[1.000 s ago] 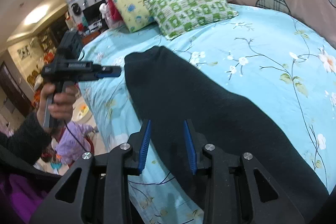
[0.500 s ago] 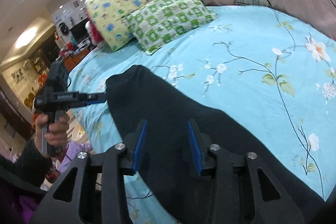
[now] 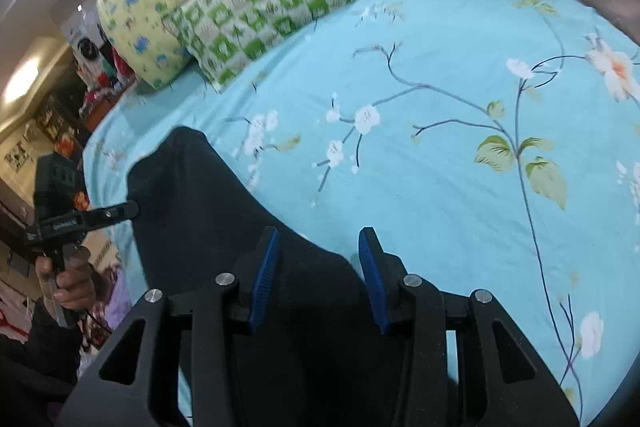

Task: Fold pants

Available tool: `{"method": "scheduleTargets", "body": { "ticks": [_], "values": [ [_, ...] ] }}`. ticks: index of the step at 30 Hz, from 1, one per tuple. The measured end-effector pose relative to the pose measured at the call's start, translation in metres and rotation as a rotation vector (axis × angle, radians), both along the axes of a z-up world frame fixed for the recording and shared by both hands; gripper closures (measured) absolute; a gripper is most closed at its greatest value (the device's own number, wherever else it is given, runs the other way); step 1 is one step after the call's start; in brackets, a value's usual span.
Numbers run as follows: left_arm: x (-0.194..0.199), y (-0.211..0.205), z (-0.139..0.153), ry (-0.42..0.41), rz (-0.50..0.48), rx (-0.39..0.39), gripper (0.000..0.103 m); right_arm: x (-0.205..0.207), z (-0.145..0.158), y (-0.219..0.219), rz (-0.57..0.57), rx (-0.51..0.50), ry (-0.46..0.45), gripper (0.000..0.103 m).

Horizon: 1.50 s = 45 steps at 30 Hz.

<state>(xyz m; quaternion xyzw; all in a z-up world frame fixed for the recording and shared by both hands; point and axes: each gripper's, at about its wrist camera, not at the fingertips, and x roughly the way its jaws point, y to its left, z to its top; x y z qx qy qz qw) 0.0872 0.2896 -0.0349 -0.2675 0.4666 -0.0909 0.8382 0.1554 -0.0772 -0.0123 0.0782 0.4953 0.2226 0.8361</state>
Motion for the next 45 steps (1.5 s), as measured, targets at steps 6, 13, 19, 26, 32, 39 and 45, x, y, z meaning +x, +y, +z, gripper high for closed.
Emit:
{"method": "scheduleTargets", "body": {
  "ticks": [6,13,19,26,32,39,45],
  "values": [
    [0.009,-0.004,-0.011,-0.001,-0.02,-0.009,0.057,0.005,-0.022,0.014,0.115,-0.075,0.077,0.06],
    [0.032,-0.015,-0.017,-0.018,-0.041,-0.006,0.059,0.009,-0.026,0.029,0.224,-0.127,0.111,0.071],
    [0.046,-0.026,-0.015,-0.047,-0.05,0.034,0.064,-0.007,0.001,0.033,0.219,-0.176,0.035,0.09],
    [0.036,-0.033,0.021,-0.151,-0.039,0.001,0.086,-0.025,0.05,0.023,0.108,-0.179,-0.139,0.092],
    [-0.008,-0.017,0.068,-0.227,0.0,-0.003,0.086,-0.01,0.048,0.029,0.06,-0.19,-0.184,0.092],
    [0.004,0.015,0.048,-0.18,0.026,0.076,0.085,0.015,0.016,0.072,0.138,-0.213,-0.18,0.092],
    [0.033,0.022,0.017,-0.169,-0.005,0.152,0.082,0.035,-0.014,0.083,0.143,-0.261,-0.177,0.092]
  ]
}}
